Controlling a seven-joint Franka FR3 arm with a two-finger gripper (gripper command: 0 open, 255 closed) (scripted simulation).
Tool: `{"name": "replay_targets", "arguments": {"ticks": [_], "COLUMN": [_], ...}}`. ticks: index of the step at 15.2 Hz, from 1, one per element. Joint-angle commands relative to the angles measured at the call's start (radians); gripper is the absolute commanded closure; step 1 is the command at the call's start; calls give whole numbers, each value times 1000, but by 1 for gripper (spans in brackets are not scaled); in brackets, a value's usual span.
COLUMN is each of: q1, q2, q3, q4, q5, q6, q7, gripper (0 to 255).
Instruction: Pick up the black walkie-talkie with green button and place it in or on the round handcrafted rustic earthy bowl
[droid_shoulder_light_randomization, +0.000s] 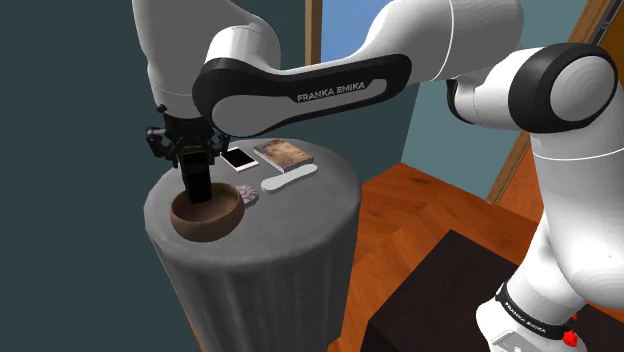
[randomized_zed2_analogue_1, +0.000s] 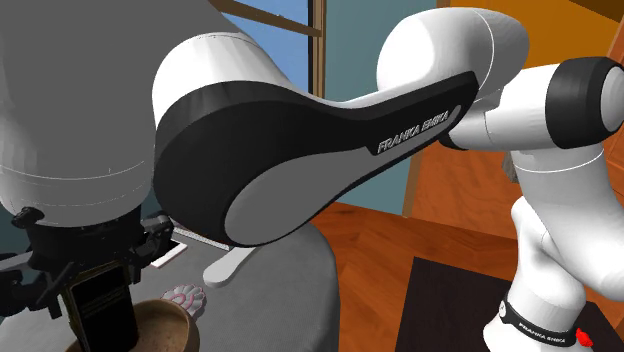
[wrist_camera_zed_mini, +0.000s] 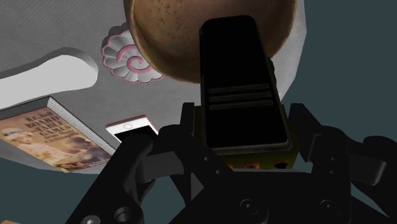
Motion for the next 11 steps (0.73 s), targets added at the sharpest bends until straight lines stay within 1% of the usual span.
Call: {"name": "replay_targets", "arguments": {"ticks": [1, 2, 3, 8, 11], "q1": [0, 0, 0, 0, 11], "q2": [0, 0, -1, 0, -40], "q3": [0, 0, 0, 0, 15], "q4": [0, 0, 0, 0, 30], "q5": [0, 0, 0, 0, 20], "q6": [1, 1, 1, 1, -67], "q7": [0, 0, 0, 0, -12], "gripper": [255, 255, 0, 0, 0]}}
